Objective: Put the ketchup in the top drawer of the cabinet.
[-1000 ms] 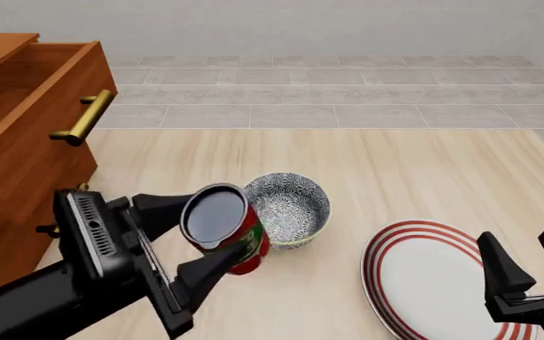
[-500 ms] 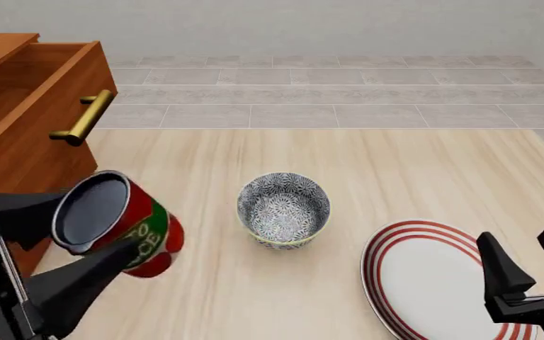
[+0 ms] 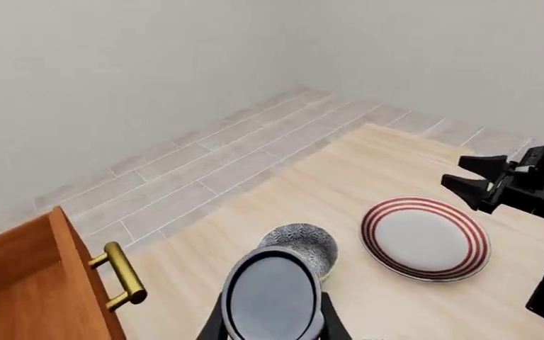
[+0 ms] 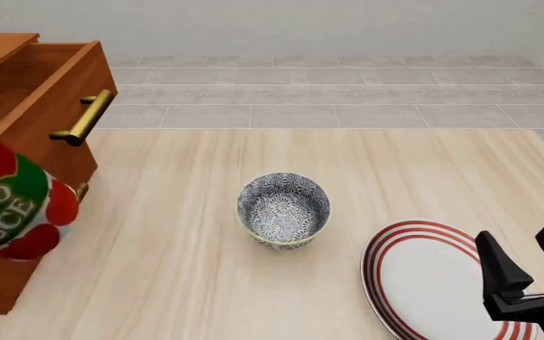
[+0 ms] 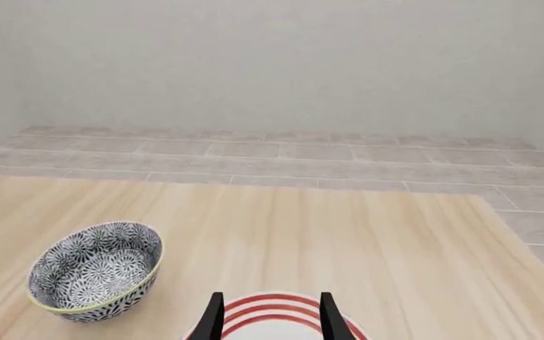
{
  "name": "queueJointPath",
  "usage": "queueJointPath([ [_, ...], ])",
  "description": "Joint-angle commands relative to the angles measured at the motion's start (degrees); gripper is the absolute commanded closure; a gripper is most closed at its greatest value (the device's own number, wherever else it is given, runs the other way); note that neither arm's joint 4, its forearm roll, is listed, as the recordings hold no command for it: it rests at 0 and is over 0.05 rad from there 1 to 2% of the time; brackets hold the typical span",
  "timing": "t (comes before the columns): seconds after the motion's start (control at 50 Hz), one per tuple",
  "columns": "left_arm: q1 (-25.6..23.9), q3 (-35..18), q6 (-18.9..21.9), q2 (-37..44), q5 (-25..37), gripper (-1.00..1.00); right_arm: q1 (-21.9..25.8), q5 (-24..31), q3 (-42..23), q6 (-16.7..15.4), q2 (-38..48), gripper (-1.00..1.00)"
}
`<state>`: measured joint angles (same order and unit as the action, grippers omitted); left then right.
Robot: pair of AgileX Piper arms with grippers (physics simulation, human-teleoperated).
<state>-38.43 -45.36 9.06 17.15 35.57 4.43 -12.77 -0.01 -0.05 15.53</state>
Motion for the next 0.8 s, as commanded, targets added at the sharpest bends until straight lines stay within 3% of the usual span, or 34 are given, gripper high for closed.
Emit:
queueJointPath([
  [0.02,3.74,-7.95,2.67,0.79,8.27,1.0,0.04,-0.95,0.0,-0.02,1.21,-1.0],
  [0.18,7.56,-12.27,6.18,4.31,12.46,1.0,0.02,-1.11,0.0,-0.08,1.54,-1.0],
  [0.36,10.27,-22.64,6.21,9.69,17.56,1.0,0.13,-1.48,0.0,-0.06,2.27,-1.0],
  [0.56,13.25,-24.64,7.57,12.15,19.23,1.0,0.22,-1.99,0.0,0.0,2.94,-1.0],
  [0.8,17.92,-31.82,9.73,16.64,21.3,1.0,0.14,-2.23,0.01,-0.02,3.33,-1.0],
])
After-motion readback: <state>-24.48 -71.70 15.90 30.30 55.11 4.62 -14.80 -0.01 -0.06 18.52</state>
